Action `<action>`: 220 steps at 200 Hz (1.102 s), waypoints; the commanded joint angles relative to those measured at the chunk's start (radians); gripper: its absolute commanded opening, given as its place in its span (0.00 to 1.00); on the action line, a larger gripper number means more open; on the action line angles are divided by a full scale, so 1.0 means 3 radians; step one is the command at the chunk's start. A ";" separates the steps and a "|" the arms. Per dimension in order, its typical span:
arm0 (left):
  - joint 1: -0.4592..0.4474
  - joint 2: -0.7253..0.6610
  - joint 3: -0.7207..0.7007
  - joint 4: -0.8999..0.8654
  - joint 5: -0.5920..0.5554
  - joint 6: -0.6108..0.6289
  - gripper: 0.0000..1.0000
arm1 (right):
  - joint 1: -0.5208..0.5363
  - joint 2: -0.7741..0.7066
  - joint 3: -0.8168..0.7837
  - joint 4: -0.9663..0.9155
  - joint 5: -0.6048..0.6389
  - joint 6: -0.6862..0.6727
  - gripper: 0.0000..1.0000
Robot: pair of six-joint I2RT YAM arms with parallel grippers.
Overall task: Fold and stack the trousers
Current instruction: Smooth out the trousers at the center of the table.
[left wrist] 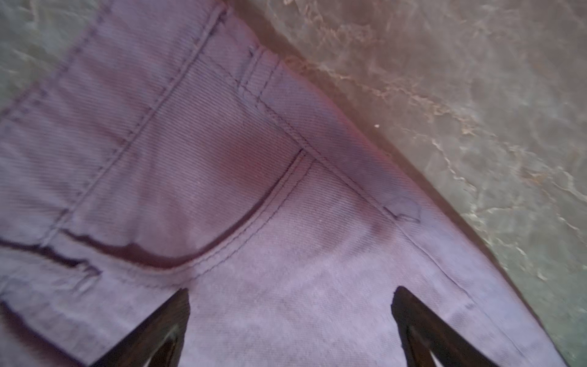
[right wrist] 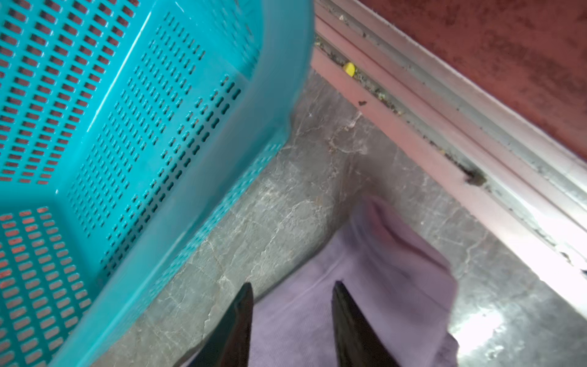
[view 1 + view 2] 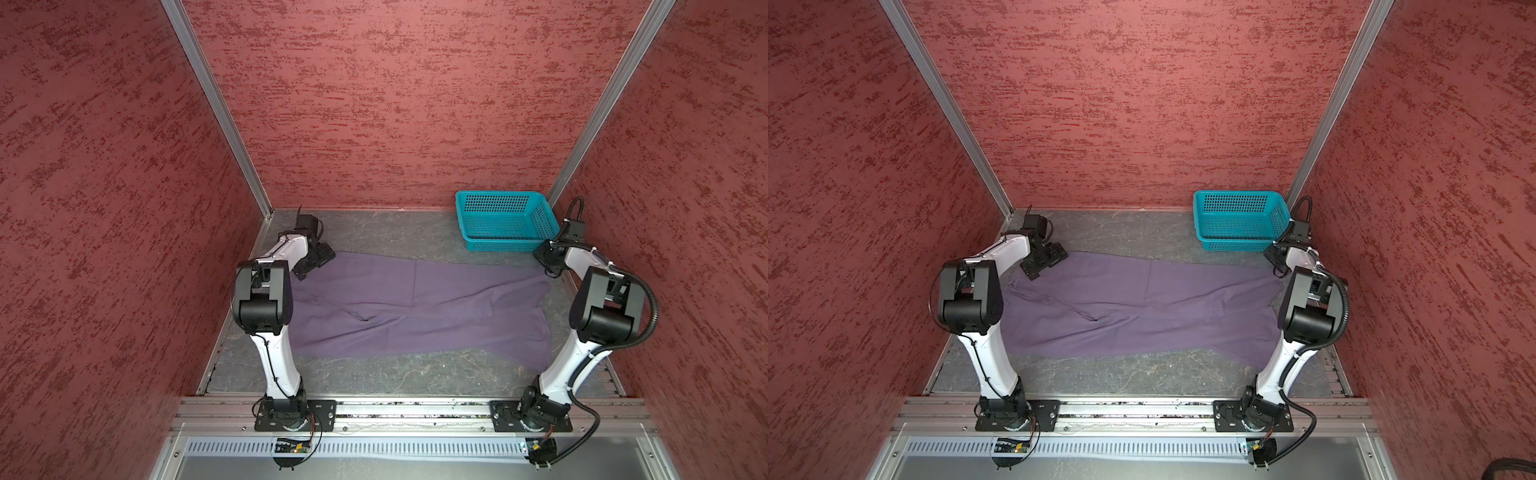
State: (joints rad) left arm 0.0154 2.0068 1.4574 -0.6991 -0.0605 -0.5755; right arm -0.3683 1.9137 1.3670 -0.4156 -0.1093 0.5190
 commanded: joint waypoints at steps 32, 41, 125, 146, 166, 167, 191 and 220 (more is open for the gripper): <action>0.0044 0.0325 0.0296 0.0010 -0.0032 0.0084 0.93 | 0.0040 -0.0729 -0.0612 0.0098 -0.0083 0.0001 0.51; 0.0085 0.0385 0.0329 0.0038 0.0011 0.0060 0.84 | 0.0063 -0.0885 -0.0775 0.0038 -0.0051 -0.0042 0.51; 0.0677 0.0309 0.0167 0.0231 0.0123 -0.0136 0.17 | 0.0118 -0.1537 -0.1501 -0.0684 0.0231 -0.0273 0.54; 0.0785 0.0173 0.0014 0.0294 0.0133 -0.0138 0.14 | 0.0118 -0.1250 -0.1494 -0.0637 0.0193 -0.0262 0.54; 0.0796 0.0100 -0.0064 0.0306 0.0115 -0.0122 0.12 | 0.0118 -0.1025 -0.1436 -0.0500 0.0141 -0.0237 0.54; 0.0794 0.0101 -0.0063 0.0306 0.0112 -0.0122 0.12 | 0.0115 -0.1013 -0.1429 -0.0493 0.0140 -0.0237 0.54; 0.0785 0.0010 -0.0142 0.0304 0.0055 -0.0146 0.08 | 0.0119 -0.0760 -0.1293 -0.0387 0.0087 -0.0232 0.49; 0.0796 -0.0127 -0.0280 0.0321 -0.0178 -0.0208 0.06 | 0.0118 -0.0595 -0.1151 -0.0318 0.0015 -0.0234 0.41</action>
State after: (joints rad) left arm 0.2523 2.0209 1.3994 -0.6064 -0.0425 -0.6205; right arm -0.3370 1.6943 0.9855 -0.5552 -0.0868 0.4553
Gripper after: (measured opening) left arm 0.067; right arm 0.478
